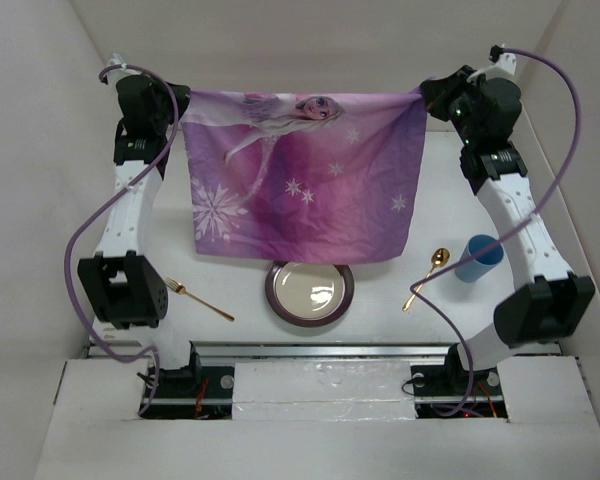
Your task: Set the dinner table for one person
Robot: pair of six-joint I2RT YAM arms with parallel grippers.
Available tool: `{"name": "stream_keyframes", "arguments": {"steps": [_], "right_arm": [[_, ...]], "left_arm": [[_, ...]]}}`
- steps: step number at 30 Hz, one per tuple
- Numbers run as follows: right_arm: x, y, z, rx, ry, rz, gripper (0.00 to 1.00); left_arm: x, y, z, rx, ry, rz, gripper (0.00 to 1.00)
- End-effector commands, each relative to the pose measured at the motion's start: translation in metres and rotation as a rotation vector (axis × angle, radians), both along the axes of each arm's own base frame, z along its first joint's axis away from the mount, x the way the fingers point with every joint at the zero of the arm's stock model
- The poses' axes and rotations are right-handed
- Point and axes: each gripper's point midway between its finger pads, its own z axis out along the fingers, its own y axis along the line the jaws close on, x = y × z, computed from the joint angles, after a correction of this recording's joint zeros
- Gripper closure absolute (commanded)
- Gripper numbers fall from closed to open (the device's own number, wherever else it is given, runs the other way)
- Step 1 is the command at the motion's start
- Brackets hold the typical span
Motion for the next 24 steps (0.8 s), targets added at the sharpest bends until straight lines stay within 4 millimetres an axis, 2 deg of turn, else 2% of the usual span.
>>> {"name": "stream_keyframes", "arguments": {"steps": [1, 2, 3, 4, 5, 6, 7, 8, 9, 10, 11, 12, 13, 14, 15, 16, 17, 18, 19, 20, 21, 22, 23, 24], "right_arm": [[0.022, -0.006, 0.037, -0.006, -0.085, 0.011, 1.00], [0.044, -0.006, 0.020, 0.000, -0.044, 0.020, 1.00], [0.046, -0.004, 0.047, 0.011, -0.093, 0.031, 1.00], [0.054, -0.007, 0.045, 0.015, -0.074, 0.033, 1.00], [0.060, -0.007, 0.050, 0.028, -0.077, 0.052, 1.00], [0.075, -0.004, 0.041, 0.032, -0.056, 0.064, 1.00], [0.070, -0.003, 0.077, 0.033, -0.117, 0.072, 1.00], [0.076, -0.003, 0.069, 0.033, -0.103, 0.072, 1.00], [0.072, -0.008, 0.088, 0.033, -0.142, 0.065, 1.00], [0.069, -0.008, 0.095, 0.033, -0.159, 0.065, 1.00], [0.069, -0.007, 0.097, 0.032, -0.166, 0.071, 1.00], [0.067, -0.013, 0.102, 0.030, -0.180, 0.064, 1.00], [0.072, -0.013, 0.086, 0.024, -0.150, 0.067, 1.00], [0.074, -0.016, 0.075, 0.020, -0.135, 0.074, 1.00], [0.071, -0.020, 0.070, 0.015, -0.134, 0.080, 1.00], [0.080, -0.017, 0.033, 0.017, -0.086, 0.100, 1.00], [0.080, -0.018, 0.014, 0.011, -0.056, 0.131, 1.00], [0.080, -0.020, -0.007, 0.011, -0.026, 0.145, 1.00], [0.073, -0.017, -0.010, 0.013, -0.049, 0.166, 1.00], [0.072, -0.018, -0.071, 0.026, 0.058, 0.191, 1.00], [0.067, -0.015, -0.088, 0.032, 0.071, 0.204, 1.00], [0.062, -0.019, -0.098, 0.033, 0.062, 0.203, 1.00], [0.055, -0.016, -0.147, 0.046, 0.152, 0.216, 1.00], [0.052, -0.014, -0.162, 0.044, 0.163, 0.233, 1.00]], "left_arm": [[0.019, -0.004, 0.037, 0.023, -0.092, -0.035, 1.00], [0.024, -0.006, 0.052, 0.022, -0.127, -0.047, 1.00], [0.036, -0.008, 0.044, 0.010, -0.123, -0.056, 1.00], [0.038, -0.011, 0.050, 0.006, -0.137, -0.073, 1.00], [0.038, -0.012, 0.071, 0.008, -0.182, -0.079, 1.00], [0.044, -0.012, 0.070, 0.008, -0.183, -0.085, 1.00], [0.040, -0.014, 0.100, 0.019, -0.249, -0.094, 1.00], [0.041, -0.014, 0.099, 0.019, -0.247, -0.094, 1.00], [0.037, -0.013, 0.112, 0.032, -0.279, -0.089, 1.00], [0.037, -0.013, 0.114, 0.036, -0.284, -0.090, 1.00], [0.032, -0.014, 0.126, 0.044, -0.322, -0.091, 1.00], [0.029, -0.014, 0.129, 0.059, -0.333, -0.095, 1.00], [0.032, -0.015, 0.117, 0.059, -0.309, -0.098, 1.00], [0.027, -0.015, 0.119, 0.062, -0.327, -0.101, 1.00], [0.027, -0.016, 0.111, 0.063, -0.319, -0.104, 1.00], [0.034, -0.015, 0.066, 0.052, -0.232, -0.103, 1.00], [0.025, -0.016, 0.065, 0.049, -0.249, -0.103, 1.00], [0.021, -0.015, 0.050, 0.043, -0.237, -0.100, 1.00], [0.020, -0.015, -0.012, 0.024, -0.128, -0.100, 1.00], [0.007, -0.017, -0.008, -0.001, -0.173, -0.099, 1.00], [0.001, -0.011, -0.022, -0.016, -0.167, -0.090, 1.00], [-0.007, -0.013, -0.077, -0.040, -0.071, -0.092, 1.00], [-0.016, -0.013, -0.080, -0.061, -0.088, -0.089, 1.00], [-0.021, -0.014, -0.095, -0.065, -0.073, -0.087, 1.00]]}}
